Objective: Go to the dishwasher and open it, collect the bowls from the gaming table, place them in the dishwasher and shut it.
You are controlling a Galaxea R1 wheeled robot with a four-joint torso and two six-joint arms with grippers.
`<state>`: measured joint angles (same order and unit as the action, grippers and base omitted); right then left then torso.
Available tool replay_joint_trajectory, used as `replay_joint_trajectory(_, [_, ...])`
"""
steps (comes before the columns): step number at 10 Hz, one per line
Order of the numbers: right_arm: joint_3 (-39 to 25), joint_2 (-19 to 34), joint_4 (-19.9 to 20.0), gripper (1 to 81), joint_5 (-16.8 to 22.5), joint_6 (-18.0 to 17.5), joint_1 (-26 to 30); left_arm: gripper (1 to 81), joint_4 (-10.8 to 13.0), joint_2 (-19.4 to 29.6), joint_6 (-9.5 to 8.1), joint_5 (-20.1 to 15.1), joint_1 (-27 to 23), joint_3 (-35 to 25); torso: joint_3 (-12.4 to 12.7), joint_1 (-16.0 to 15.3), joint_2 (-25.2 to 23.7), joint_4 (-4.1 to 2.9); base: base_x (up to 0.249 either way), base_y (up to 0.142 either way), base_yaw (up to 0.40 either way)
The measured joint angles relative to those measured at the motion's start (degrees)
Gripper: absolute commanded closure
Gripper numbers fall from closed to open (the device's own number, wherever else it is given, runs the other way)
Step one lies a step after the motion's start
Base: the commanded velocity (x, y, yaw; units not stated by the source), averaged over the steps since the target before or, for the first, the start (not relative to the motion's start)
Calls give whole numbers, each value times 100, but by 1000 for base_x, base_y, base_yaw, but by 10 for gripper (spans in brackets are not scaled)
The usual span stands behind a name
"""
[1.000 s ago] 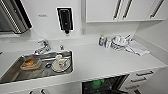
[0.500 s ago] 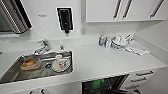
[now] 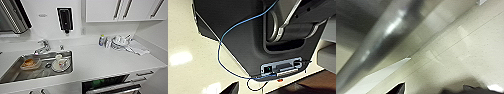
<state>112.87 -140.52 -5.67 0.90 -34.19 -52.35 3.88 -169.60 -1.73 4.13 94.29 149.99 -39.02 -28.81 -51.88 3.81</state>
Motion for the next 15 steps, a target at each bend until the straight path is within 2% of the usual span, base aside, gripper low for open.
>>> replay_joint_trajectory(1, [-273,152,-9,10,-9,-21,-32,10,0,-24,0,0,-2,0,0,0,0,0,0,0,0])
replay_joint_trajectory(3, [-411,356,-69,10,-68,-41,-335,10,0,-24,5,-2,-24,0,0,0,0,0,0,0,0])
replay_joint_trajectory(6, [-205,491,-605,10,-72,-48,-1220,10,-9,-69,5,11,-52,105,0,-2,0,0,0,0,0])
replay_joint_trajectory(7, [-91,444,-846,10,-85,-56,-1457,10,-13,-102,2,30,-91,141,0,-2,0,0,0,0,0])
replay_joint_trajectory(11, [450,2,-2454,10,-316,-69,-2466,10,-24,-458,0,221,-204,753,0,-2,-2,0,0,0,0])
replay_joint_trajectory(13, [890,-282,-2854,10,-395,-80,-2739,10,-24,-483,2,325,-406,855,0,-2,-4,0,0,0,0])
replay_joint_trajectory(15, [1548,-630,-3027,10,-445,-80,-2829,10,-24,-485,20,325,-455,866,0,-2,-4,0,0,0,0])
